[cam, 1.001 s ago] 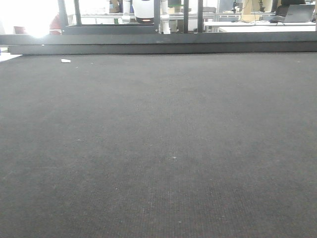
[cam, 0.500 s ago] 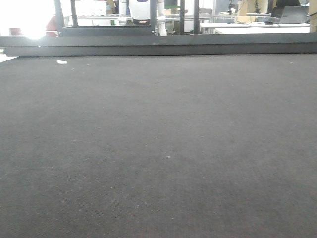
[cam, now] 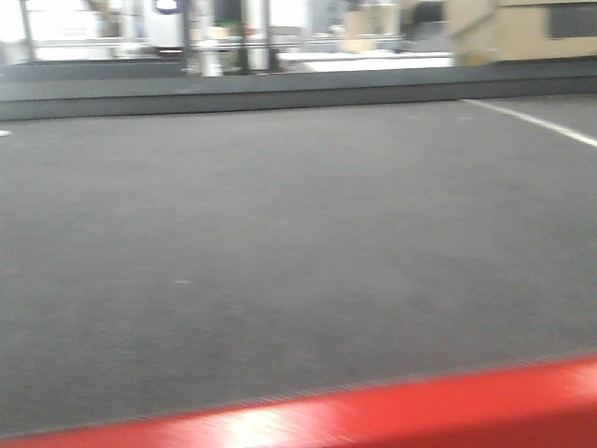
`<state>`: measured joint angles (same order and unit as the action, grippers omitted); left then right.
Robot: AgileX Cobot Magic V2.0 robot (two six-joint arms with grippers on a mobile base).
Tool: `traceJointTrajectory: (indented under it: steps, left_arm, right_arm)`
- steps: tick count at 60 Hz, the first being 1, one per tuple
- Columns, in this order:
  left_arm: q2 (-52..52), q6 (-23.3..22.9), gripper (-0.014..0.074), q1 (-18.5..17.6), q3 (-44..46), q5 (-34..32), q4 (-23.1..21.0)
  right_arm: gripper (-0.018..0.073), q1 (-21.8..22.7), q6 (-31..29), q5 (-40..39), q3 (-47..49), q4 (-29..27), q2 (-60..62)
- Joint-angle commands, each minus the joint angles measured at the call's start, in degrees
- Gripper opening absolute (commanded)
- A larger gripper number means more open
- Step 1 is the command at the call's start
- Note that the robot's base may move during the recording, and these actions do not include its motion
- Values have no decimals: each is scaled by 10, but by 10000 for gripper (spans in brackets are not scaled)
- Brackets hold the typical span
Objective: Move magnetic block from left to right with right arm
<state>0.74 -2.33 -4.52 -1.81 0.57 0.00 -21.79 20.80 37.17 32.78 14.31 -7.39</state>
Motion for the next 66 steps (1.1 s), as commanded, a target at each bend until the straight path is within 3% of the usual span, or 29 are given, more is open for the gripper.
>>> traceJointTrajectory:
  steps: [1,66]
  left_arm:
    - [8,-4,-116,0,-6,-53,0]
    - [8,-4,-116,0,-6,-53,0]
  right_arm:
    - [162,4,-5,-49,15,15,-7]
    - [162,4,-5,-49,15,15,-7]
